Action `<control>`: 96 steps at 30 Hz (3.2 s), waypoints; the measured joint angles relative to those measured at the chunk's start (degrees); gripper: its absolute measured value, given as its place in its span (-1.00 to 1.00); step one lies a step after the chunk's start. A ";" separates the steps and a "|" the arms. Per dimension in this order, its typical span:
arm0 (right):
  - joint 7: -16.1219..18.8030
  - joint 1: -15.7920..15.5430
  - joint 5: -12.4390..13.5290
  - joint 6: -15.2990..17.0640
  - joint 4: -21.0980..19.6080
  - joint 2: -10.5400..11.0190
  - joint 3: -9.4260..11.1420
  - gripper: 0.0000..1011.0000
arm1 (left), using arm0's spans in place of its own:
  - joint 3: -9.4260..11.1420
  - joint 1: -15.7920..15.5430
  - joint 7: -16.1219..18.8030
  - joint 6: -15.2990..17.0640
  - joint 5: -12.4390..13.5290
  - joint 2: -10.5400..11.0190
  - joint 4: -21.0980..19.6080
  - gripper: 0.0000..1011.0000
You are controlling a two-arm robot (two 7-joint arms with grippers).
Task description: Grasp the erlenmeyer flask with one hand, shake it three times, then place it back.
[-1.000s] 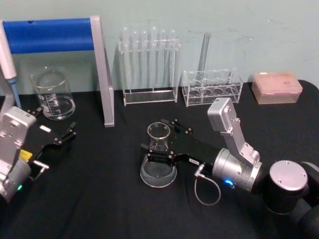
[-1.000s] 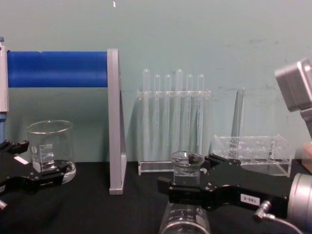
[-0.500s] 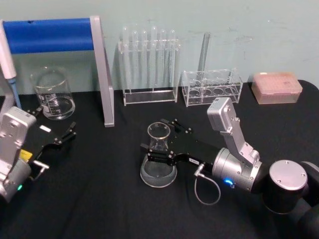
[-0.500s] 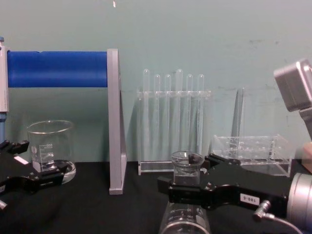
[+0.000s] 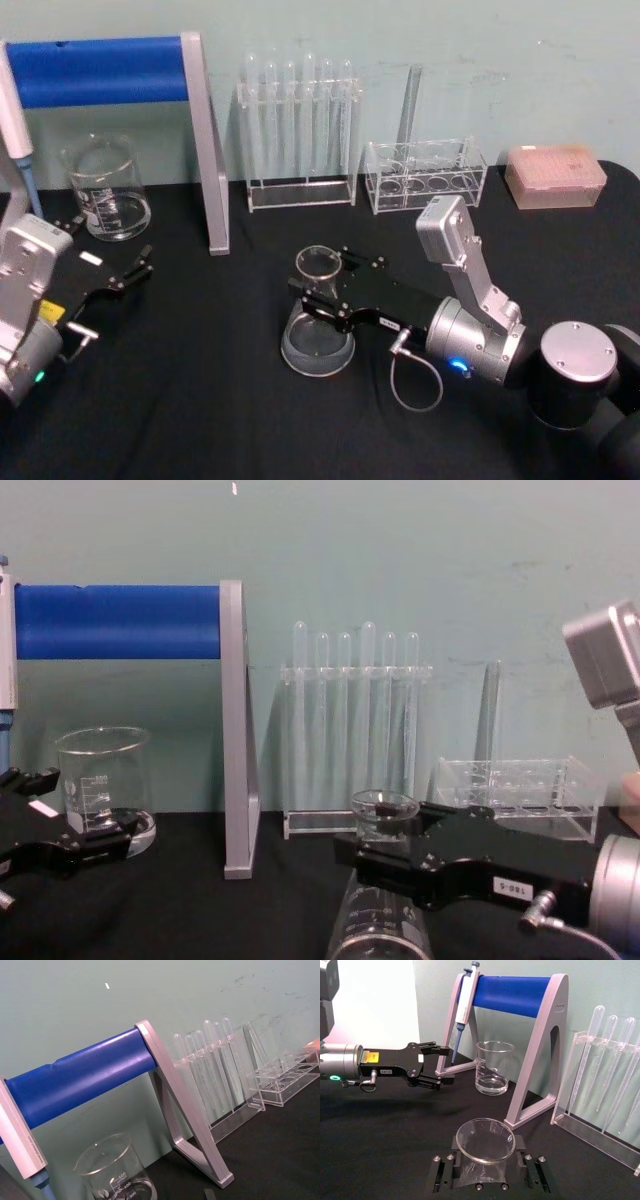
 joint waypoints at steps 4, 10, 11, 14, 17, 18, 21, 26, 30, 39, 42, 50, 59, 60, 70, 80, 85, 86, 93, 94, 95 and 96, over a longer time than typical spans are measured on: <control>0.00 0.00 0.01 0.00 -0.03 0.00 0.00 0.01 | 0.00 0.00 0.00 0.00 0.00 0.00 0.00 0.98; 0.00 -0.01 0.02 0.00 -0.03 0.00 0.00 -0.11 | 0.00 0.00 0.00 0.00 0.00 0.00 0.00 0.98; 0.00 0.00 0.02 0.00 -0.03 0.00 0.00 -0.11 | 0.00 0.00 0.00 0.00 0.00 0.00 0.00 0.98; -0.21 -0.12 0.17 0.26 -0.45 0.08 0.25 -0.11 | 0.00 0.00 0.00 0.00 0.00 0.00 0.00 0.98; -1.00 -0.26 0.46 1.29 -1.64 0.35 0.82 -0.11 | 0.00 0.00 0.00 0.00 0.00 0.00 0.00 0.98; -1.28 -0.30 0.52 1.68 -2.04 0.44 0.99 -0.11 | 0.00 0.00 0.00 0.00 0.00 0.00 0.00 0.98; -2.45 -0.32 0.66 3.49 -3.93 0.85 1.71 -0.11 | 0.00 0.00 0.00 0.00 0.00 0.00 0.00 0.98; -4.19 -0.24 1.11 6.33 -7.39 1.69 3.07 -0.11 | 0.00 0.00 0.00 0.00 0.00 0.00 0.00 0.98; -4.99 -0.16 1.39 7.40 -9.17 2.08 3.83 -0.11 | 0.00 0.00 0.00 0.00 0.00 0.00 0.00 0.98; -6.65 -0.12 1.62 9.12 -12.73 2.85 5.05 -0.11 | 0.00 0.00 0.00 0.00 0.00 0.00 0.00 0.98; -6.97 -0.12 1.63 9.25 -13.34 2.94 5.30 -0.11 | 0.00 0.00 0.00 0.00 0.00 0.00 0.00 0.98; -7.57 -0.20 1.67 9.56 -13.83 2.80 5.52 -0.11 | 0.00 0.00 0.00 0.00 0.00 0.00 0.00 0.98; -7.90 -0.38 1.73 9.71 -13.87 2.55 5.64 -0.11 | 0.00 0.00 0.00 0.00 0.00 0.00 0.00 0.98; -7.91 -0.40 1.76 9.73 -13.87 2.52 5.65 -0.11 | 0.00 0.00 0.00 0.00 0.00 0.00 0.00 0.98; -7.87 -0.36 1.83 9.88 -13.43 2.23 5.46 -0.11 | 0.00 0.00 0.00 0.00 0.00 0.00 0.00 0.98; -6.31 -0.63 2.53 10.32 -14.38 1.84 3.65 -0.11 | 0.00 0.00 0.00 0.00 0.00 0.00 0.00 0.98; -5.32 -0.81 3.03 10.45 -15.16 1.81 2.47 -0.11 | 0.00 0.00 0.00 0.00 0.00 0.00 0.00 0.98; -5.13 -0.83 3.12 10.48 -15.29 1.81 2.25 -0.11 | 0.00 0.00 0.00 0.00 0.00 0.00 0.00 0.98; -3.42 -0.94 4.03 10.52 -16.36 1.87 0.14 -0.11 | 0.00 0.00 0.00 0.00 0.00 0.00 0.00 0.98; -3.05 -0.94 4.21 10.52 -16.54 1.96 -0.31 -0.11 | 0.00 0.00 0.00 0.00 0.00 0.00 0.00 0.98; -2.86 -0.94 4.29 10.52 -16.68 2.03 -0.57 -0.11 | 0.00 0.00 0.00 0.00 0.00 0.00 0.00 0.98; -2.49 -0.94 4.49 10.52 -16.91 2.16 -1.04 -0.11 | 0.00 0.00 0.00 0.00 0.00 0.00 0.00 0.98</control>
